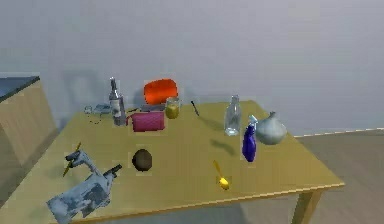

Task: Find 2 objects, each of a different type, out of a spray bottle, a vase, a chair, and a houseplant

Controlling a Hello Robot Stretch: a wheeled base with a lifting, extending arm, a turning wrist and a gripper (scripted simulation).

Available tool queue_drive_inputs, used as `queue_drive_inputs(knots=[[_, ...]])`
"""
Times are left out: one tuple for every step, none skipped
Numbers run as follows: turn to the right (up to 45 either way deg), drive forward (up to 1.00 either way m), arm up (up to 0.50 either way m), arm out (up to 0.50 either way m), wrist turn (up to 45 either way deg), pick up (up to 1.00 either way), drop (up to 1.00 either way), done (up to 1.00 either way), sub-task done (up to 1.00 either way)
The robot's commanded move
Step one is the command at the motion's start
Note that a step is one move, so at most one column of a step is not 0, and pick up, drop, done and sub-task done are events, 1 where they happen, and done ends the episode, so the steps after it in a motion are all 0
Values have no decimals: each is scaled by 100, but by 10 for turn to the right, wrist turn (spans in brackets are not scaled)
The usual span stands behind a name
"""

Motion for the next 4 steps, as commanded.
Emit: queue_drive_inputs(knots=[[150, 0, 0, 0, 0, 0, 0, 0, 0], [0, 0, 0, 0, 0, 0, 0, 0, 100], [450, 0, 0, 0, 0, 0, 0, 0, 0], [60, 0, 0, 0, 0, 0, 0, 0, 0]])
